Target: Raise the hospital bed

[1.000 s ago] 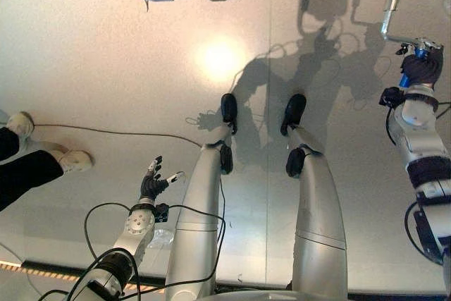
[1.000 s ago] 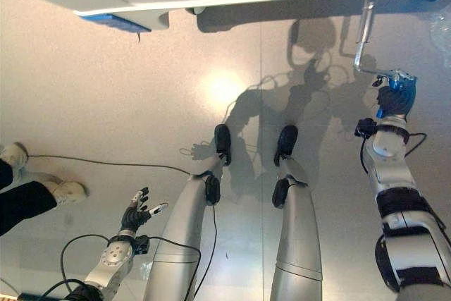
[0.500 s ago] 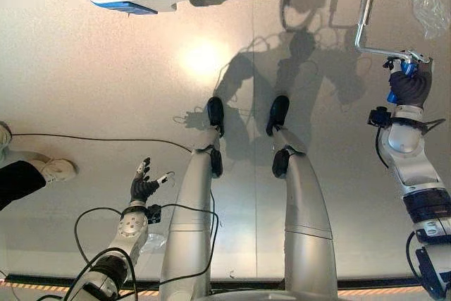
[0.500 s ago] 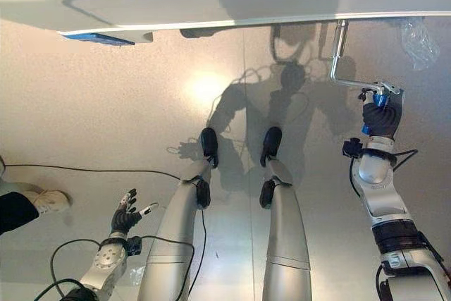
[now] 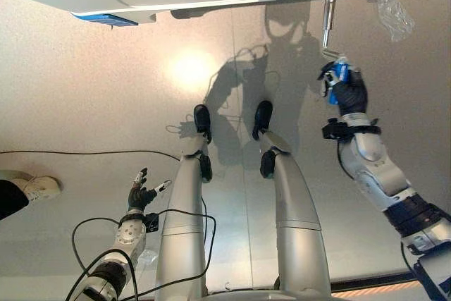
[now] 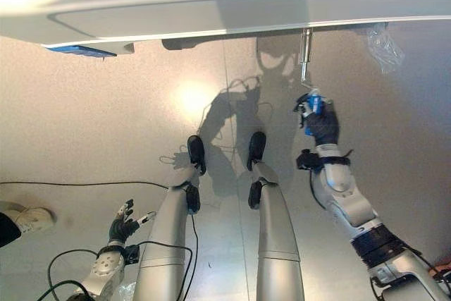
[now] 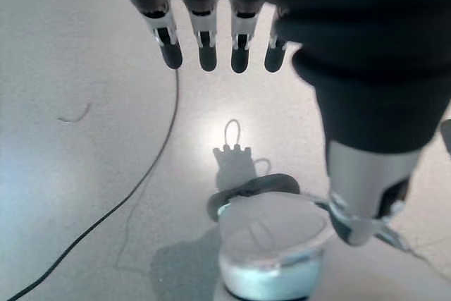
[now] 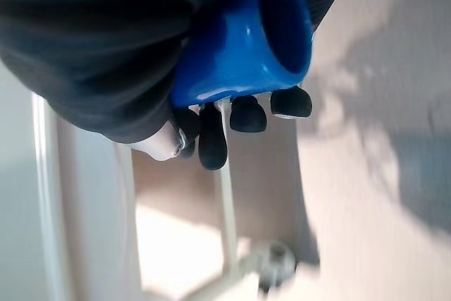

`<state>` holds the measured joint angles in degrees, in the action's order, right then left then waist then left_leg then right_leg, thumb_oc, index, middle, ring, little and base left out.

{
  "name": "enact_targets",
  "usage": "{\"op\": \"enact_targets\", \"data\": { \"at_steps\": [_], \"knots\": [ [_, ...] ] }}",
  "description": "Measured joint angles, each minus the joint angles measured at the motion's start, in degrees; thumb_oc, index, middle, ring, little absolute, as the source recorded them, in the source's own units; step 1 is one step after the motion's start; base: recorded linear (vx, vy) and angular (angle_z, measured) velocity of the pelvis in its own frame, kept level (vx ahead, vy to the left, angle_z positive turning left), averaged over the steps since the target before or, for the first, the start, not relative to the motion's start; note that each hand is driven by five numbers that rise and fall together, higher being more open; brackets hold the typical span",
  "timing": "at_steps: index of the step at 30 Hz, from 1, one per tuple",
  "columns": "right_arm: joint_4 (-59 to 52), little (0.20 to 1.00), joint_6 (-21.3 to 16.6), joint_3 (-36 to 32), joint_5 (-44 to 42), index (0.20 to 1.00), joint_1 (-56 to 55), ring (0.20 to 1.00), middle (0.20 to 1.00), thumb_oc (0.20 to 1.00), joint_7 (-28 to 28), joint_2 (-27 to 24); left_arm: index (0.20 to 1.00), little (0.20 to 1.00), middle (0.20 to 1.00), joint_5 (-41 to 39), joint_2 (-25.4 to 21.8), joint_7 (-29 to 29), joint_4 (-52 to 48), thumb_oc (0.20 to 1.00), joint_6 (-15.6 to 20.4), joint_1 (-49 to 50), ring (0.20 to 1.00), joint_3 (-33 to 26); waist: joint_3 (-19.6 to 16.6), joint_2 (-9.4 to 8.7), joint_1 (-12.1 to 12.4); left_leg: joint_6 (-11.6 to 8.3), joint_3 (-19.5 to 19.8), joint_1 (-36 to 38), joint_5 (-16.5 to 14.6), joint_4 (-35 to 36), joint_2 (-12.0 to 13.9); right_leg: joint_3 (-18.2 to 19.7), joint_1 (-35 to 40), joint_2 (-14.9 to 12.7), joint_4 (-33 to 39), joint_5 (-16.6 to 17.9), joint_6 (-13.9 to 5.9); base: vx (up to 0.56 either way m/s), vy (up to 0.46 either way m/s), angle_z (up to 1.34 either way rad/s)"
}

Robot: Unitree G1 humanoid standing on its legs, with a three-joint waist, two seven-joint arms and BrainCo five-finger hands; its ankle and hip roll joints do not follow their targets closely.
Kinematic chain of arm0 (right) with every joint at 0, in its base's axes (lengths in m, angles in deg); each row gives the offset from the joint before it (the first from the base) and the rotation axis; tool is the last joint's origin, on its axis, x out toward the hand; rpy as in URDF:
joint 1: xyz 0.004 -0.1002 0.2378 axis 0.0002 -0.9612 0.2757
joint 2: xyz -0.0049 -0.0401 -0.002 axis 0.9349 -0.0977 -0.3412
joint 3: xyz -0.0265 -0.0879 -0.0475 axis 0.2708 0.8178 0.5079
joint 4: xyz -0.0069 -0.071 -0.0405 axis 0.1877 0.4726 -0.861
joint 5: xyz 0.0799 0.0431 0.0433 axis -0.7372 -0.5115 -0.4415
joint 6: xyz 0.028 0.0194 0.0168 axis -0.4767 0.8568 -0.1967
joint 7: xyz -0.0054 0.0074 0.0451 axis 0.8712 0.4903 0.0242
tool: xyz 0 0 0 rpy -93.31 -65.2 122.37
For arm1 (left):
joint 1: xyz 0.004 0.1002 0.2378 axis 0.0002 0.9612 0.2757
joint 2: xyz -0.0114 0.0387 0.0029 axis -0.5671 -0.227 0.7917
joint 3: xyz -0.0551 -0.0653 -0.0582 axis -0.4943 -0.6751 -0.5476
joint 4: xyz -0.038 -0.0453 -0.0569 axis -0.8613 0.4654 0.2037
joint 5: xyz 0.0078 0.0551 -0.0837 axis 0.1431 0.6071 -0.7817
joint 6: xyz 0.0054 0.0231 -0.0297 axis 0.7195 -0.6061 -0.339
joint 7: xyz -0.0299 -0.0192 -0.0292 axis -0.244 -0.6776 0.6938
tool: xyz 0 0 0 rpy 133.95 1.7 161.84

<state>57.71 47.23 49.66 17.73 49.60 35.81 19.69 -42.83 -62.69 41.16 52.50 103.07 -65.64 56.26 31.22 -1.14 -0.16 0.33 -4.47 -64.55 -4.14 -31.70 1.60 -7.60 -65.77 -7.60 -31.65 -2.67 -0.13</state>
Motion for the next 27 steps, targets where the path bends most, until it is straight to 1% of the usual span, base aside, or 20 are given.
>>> {"op": "enact_targets", "data": {
  "at_steps": [1, 3, 9, 11, 13, 15, 17, 19, 20, 21, 22, 23, 24, 26, 27],
  "knots": [
    [0.01, 0.200, 0.01, 0.83, -1.88, 0.200, 0.64, 0.200, 0.200, 0.200, 0.04, 1.26, 1.000, 1.000, 1.000, -0.01, 0.08, -0.04, 0.04, 1.000, -0.08, 0.00, 1.000, -0.05, 0.01, 0.01, 1.08, -0.20, 0.18, -0.03, 0.13, 0.25, 0.12, -0.30, -0.04, 0.09, 0.08, -0.10, 0.23, 0.01, 0.034, 0.03],
    [0.02, 0.200, 0.01, 0.87, -2.69, 0.200, 0.63, 0.200, 0.200, 0.200, 0.04, 2.12, 1.000, 1.000, 1.000, 0.00, 0.21, -0.07, 1.22, 1.000, -0.16, 0.14, 1.000, 0.00, 0.01, 0.01, 1.61, -0.32, 0.61, -0.10, 0.20, 0.51, 0.16, -0.83, 0.08, 0.10, 0.25, -0.23, 0.44, 0.01, 0.017, 0.06],
    [0.53, 0.200, 0.01, 1.87, -3.39, 0.200, 1.82, 0.200, 0.200, 0.200, 0.40, 2.45, 1.000, 1.000, 1.000, -0.01, 0.45, -0.18, 1.65, 1.000, -0.10, -0.05, 1.000, -1.07, 0.02, 0.05, 1.73, -0.59, 0.78, -0.05, 0.37, 0.53, 0.34, -0.92, 0.13, 0.31, 0.27, -0.09, 0.67, 0.00, 0.005, 0.00],
    [0.78, 0.200, 0.02, 2.27, -3.51, 0.200, 2.34, 0.200, 0.200, 0.200, 0.81, 2.47, 1.000, 1.000, 1.000, -0.01, 0.58, -0.26, 1.65, 1.000, -0.09, -0.06, 1.000, -1.31, 0.00, 0.09, 2.20, -0.86, 0.99, 0.00, 0.54, 0.53, 0.49, -0.93, 0.14, 0.54, 0.27, 0.08, 0.95, 0.01, 0.027, -0.04],
    [2.49, 0.200, 0.03, 3.63, -3.58, 0.200, 4.06, 0.200, 0.200, 0.200, 1.47, 2.77, 1.000, 1.000, 1.000, -0.01, 0.78, -0.36, 1.73, 1.000, -0.11, -0.10, 1.000, -1.56, -0.03, 0.14, 2.50, -1.21, 1.30, 0.16, 0.76, 0.59, 0.66, -1.02, 0.26, 0.78, 0.28, 0.27, 1.25, 0.00, 0.009, -0.02],
    [5.81, 0.200, 0.06, 4.99, -3.57, 0.200, 6.76, 0.200, 0.200, 0.200, 1.49, 4.56, 1.000, 1.000, 1.000, 0.00, 0.80, -0.39, 1.76, 1.000, -0.09, -0.13, 1.000, -1.58, -0.05, 0.16, 2.66, -1.73, 1.54, 0.48, 1.09, 0.73, 1.09, -1.24, 0.64, 1.24, 0.42, 0.57, 1.74, 0.00, 0.000, 0.00],
    [7.12, 0.200, 0.26, 5.62, -3.56, 0.200, 7.91, 0.200, 0.200, 0.200, 1.49, 4.87, 1.000, 1.000, 1.000, 0.00, 0.83, -0.39, 1.75, 1.000, -0.10, -0.14, 1.000, -1.59, -0.13, 0.31, 2.80, -2.04, 1.66, 0.61, 1.39, 0.91, 1.31, -1.42, 0.70, 1.44, 0.46, 0.72, 2.05, 0.00, 0.000, 0.00],
    [11.26, 0.200, 0.46, 6.78, -2.03, 0.200, 10.31, 0.200, 0.200, 0.200, 1.51, 6.45, 1.000, 1.000, 1.000, 0.03, 0.83, -0.38, 2.61, 1.000, -0.18, -0.29, 1.000, -1.86, -0.17, 0.40, 2.82, -2.32, 1.82, 0.82, 1.67, 1.04, 1.58, -2.05, 1.03, 1.50, 0.69, 0.90, 2.44, 0.00, 0.000, 0.00],
    [17.26, 0.200, 0.49, 7.62, -0.14, 0.200, 13.50, 0.200, 0.200, 0.200, 1.67, 9.54, 1.000, 1.000, 1.000, 0.05, 0.83, -0.38, 2.94, 1.000, -0.06, -0.31, 1.000, -2.06, -0.27, 0.56, 2.93, -2.56, 1.98, 1.04, 1.82, 1.12, 1.94, -2.50, 1.38, 1.63, 0.86, 0.95, 2.64, 0.00, 0.000, 0.00],
    [18.68, 0.200, 0.69, 7.71, -0.11, 0.200, 14.42, 0.200, 0.200, 0.200, 1.91, 10.47, 1.000, 1.000, 1.000, 0.05, 0.87, -0.38, 2.91, 1.000, -0.05, -0.35, 1.000, -2.04, -0.35, 0.71, 3.07, -2.62, 2.01, 1.01, 1.85, 1.16, 2.01, -2.54, 1.35, 1.71, 0.92, 0.88, 2.64, -0.02, 0.009, -0.08],
    [33.92, 0.200, -0.01, 8.09, 5.80, 0.200, 20.33, 0.200, 0.200, 0.200, 2.19, 15.67, 1.000, 1.000, 1.000, 0.12, 1.47, -0.31, 4.39, 1.000, 0.02, -1.00, 1.000, -2.22, -0.59, 1.17, 3.93, -2.80, 2.12, 0.94, 1.92, 1.06, 2.29, -3.22, 1.57, 1.83, 1.23, 1.12, 2.93, -0.02, 0.006, -0.08],
    [40.12, 0.200, 1.08, 7.98, 6.43, 0.200, 23.67, 0.200, 0.200, 0.200, 2.67, 17.13, 1.000, 1.000, 1.000, 0.16, 1.85, -0.15, 4.84, 1.000, -0.05, -1.75, 1.000, -1.94, -0.80, 1.61, 4.63, -2.93, 2.18, 0.75, 1.89, 0.98, 2.34, -3.45, 1.40, 1.83, 1.23, 1.14, 2.98, -0.01, 0.007, -0.04],
    [49.80, 0.200, 1.45, 7.64, 7.41, 0.200, 28.26, 0.200, 0.200, 0.200, 3.97, 19.13, 1.000, 1.000, 1.000, 0.16, 2.56, -0.11, 4.82, 1.000, 0.31, -2.03, 1.000, -2.00, -1.41, 2.80, 5.43, -3.13, 2.85, -0.09, 2.07, 1.05, 2.31, -4.07, 0.95, 1.83, 1.43, 1.29, 3.14, -0.01, 0.001, 0.04],
    [53.95, 0.200, 2.61, 7.29, 8.68, 0.200, 30.31, 0.200, 0.200, 0.200, 4.30, 18.79, 1.000, 1.000, 1.000, 0.21, 2.77, 0.01, 4.97, 1.000, 0.43, -2.20, 1.000, -2.09, -1.60, 3.20, 6.05, -3.26, 3.24, -0.69, 2.79, 1.29, 2.16, -4.39, 0.35, 1.76, 1.38, 1.46, 3.35, -0.01, 0.010, 0.10],
    [60.00, 0.200, 1.45, 6.73, 10.95, 0.200, 31.94, 0.200, 0.200, 0.200, 4.37, 19.51, 1.000, 1.000, 1.000, 0.20, 3.20, 0.05, 6.01, 1.000, 0.17, -2.98, 1.000, -1.89, -1.74, 3.46, 6.37, -3.33, 3.44, -0.70, 2.99, 1.23, 2.07, -4.52, 0.33, 1.69, 1.34, 1.47, 3.39, -0.03, 0.016, 0.07]
  ]
}}
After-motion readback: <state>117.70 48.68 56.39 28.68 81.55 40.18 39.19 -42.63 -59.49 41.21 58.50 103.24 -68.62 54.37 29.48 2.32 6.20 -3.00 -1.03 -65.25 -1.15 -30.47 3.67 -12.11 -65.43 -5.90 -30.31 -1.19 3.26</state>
